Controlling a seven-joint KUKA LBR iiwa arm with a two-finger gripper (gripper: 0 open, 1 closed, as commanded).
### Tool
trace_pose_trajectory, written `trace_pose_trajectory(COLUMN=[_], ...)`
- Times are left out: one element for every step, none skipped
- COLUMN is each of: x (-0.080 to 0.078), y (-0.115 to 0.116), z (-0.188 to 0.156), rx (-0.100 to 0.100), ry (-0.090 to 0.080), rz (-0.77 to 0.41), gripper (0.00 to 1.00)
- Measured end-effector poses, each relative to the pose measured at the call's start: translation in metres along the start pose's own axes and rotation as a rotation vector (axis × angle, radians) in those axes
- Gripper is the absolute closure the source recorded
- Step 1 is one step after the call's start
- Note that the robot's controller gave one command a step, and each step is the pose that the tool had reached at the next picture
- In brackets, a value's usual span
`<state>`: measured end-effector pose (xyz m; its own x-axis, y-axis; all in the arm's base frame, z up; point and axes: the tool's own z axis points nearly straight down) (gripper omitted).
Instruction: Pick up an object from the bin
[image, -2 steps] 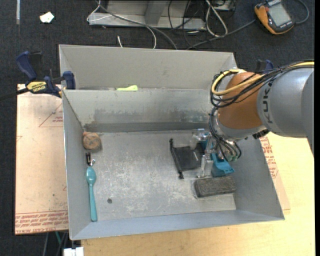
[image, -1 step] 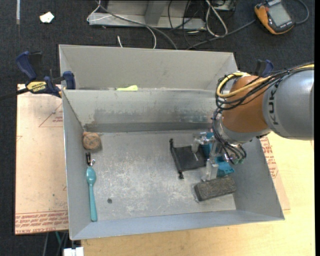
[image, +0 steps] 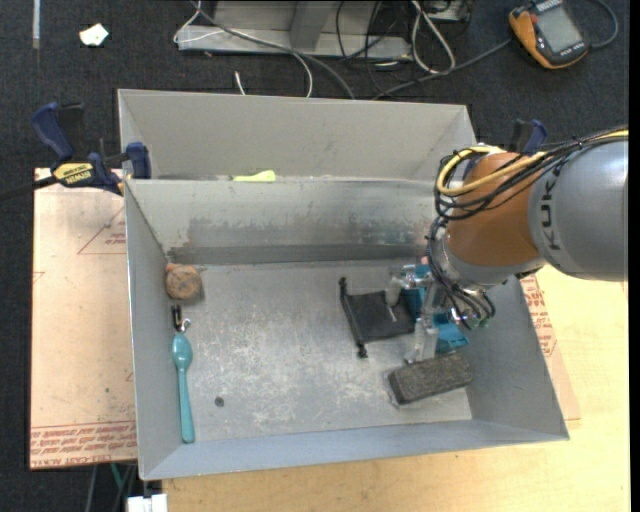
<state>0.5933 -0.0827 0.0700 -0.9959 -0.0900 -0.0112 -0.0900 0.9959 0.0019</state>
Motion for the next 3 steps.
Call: trace_pose_trajectory(x=[0.0158,0.0106,0.0106], y=[-0.0029,-0.0085,-0.0085], z=[-0.0003,-0.0013,-0.0013], rx=[0.000,0.000,0.000], ry=[0.001,-0.005,-0.005], rz=[-0.049,-0.070,-0.070], gripper=[0.00,1.00,1.00])
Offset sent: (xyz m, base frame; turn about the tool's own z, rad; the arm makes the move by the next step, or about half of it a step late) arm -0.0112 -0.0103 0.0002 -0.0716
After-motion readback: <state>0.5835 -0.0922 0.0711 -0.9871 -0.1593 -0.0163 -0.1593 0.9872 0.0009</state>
